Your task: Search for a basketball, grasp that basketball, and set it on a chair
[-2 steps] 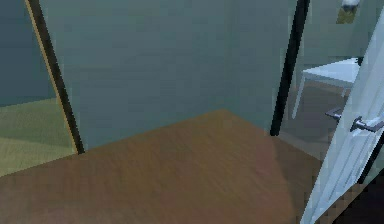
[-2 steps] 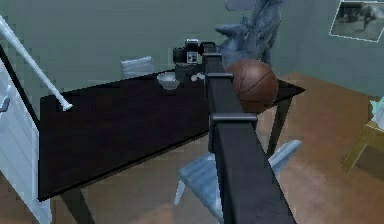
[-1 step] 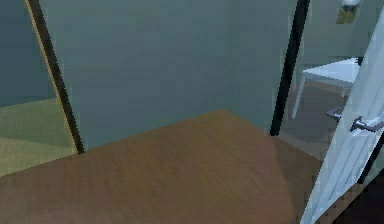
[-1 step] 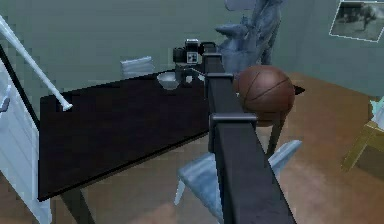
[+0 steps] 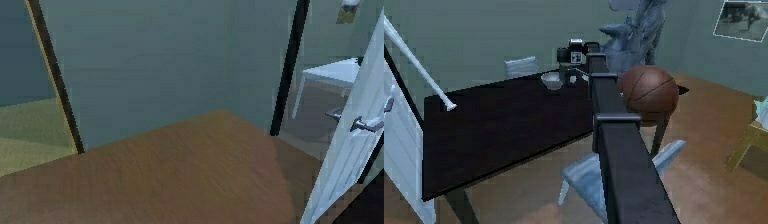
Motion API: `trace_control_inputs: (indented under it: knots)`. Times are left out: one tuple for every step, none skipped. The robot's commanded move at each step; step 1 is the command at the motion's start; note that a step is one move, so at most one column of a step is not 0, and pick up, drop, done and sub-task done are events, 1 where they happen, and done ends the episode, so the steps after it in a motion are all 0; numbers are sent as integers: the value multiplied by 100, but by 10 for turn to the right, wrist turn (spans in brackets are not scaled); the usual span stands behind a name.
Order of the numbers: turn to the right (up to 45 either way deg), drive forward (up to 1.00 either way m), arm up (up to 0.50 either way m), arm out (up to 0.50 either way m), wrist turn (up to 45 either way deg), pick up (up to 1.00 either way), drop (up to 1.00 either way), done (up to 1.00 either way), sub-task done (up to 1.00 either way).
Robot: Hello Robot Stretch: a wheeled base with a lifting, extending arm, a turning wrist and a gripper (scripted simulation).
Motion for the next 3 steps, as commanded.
trace_control_inputs:
  knots:
    - [0, 0, -50, 0, 0, 0, 0, 0, 0]
    - [0, 0, 0, 0, 0, 0, 100, 0, 0]
    - [0, 0, 0, -10, 0, 0, 0, 0, 0]
